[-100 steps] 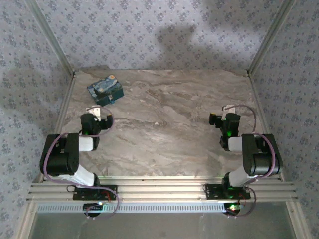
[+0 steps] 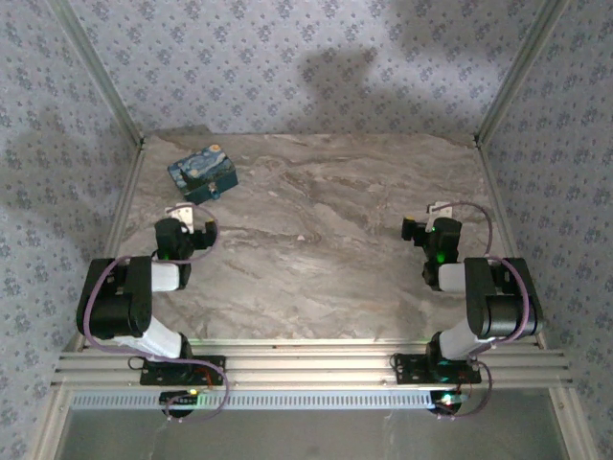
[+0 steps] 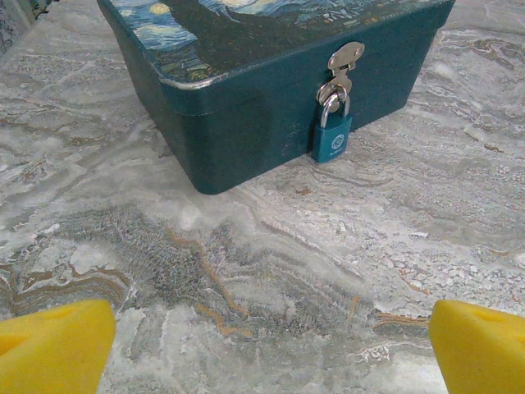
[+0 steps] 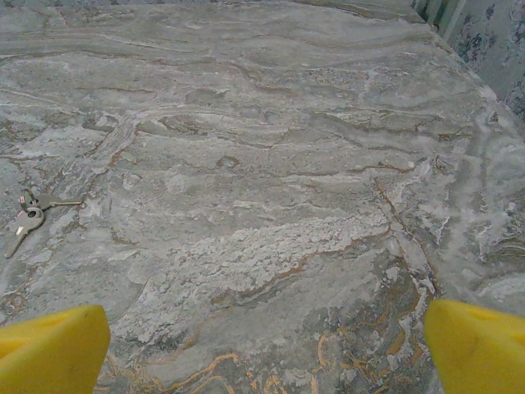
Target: Unlock a padlock with a key
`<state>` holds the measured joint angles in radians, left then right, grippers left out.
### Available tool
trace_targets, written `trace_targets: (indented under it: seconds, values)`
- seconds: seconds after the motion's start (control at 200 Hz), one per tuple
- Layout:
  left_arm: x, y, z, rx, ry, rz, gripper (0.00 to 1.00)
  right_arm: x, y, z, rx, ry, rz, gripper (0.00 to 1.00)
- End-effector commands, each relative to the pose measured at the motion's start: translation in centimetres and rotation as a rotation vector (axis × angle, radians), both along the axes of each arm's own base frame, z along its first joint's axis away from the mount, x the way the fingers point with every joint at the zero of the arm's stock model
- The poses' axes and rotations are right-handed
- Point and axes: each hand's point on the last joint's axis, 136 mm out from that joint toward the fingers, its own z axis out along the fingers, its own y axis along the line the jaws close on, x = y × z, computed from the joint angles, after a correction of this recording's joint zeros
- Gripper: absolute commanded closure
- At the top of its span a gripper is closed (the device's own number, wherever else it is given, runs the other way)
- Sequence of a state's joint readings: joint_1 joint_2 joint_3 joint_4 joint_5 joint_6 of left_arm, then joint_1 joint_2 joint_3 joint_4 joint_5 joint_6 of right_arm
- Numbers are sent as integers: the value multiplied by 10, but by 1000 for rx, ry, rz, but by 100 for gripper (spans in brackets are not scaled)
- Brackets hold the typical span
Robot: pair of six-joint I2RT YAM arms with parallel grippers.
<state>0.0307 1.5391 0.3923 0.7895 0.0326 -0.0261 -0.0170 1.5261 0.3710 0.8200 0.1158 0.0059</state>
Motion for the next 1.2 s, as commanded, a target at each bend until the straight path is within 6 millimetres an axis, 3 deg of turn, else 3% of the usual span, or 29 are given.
trace_targets:
  seconds: [0.0,1.004,1.194]
  values:
    - [9,2,16,14,-51,2,2,4,0,8,-19,-29,4,0]
    - [9,2,16,12,-51,2,2,5,1,9,-13,-32,15,0]
    - [13,12,36,-3,27,62,2,12,13,20,-26,63,75,0]
